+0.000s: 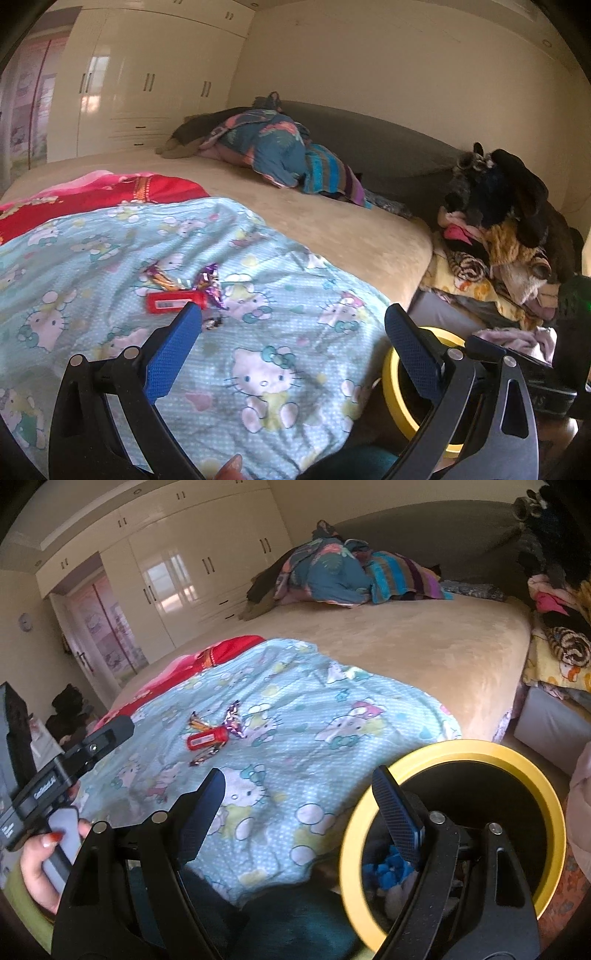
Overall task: Collect trash
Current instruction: 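Withdraw both open tools from the bin toward the duvet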
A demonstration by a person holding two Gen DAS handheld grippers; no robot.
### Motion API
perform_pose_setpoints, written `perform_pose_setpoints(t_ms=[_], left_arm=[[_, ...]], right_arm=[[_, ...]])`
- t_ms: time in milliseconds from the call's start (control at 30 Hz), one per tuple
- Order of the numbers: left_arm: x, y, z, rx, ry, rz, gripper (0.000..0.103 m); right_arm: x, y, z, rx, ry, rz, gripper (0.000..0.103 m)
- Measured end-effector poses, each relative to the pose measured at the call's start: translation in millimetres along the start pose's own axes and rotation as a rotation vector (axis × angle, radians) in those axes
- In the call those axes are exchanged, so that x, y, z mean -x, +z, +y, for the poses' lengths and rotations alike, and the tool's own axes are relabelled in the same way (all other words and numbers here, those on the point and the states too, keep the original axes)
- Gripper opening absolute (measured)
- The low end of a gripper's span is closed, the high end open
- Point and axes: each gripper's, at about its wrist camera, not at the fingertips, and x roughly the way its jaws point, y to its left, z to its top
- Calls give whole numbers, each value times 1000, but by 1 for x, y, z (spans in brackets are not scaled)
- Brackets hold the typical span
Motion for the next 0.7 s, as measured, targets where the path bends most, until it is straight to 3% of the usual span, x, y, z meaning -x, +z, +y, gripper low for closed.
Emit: perform_pose_setpoints(t_ms=[700], left_arm=[[6, 6, 68, 62, 160, -46, 96]], right_arm=[[-53, 5, 62, 92, 55, 36, 74]])
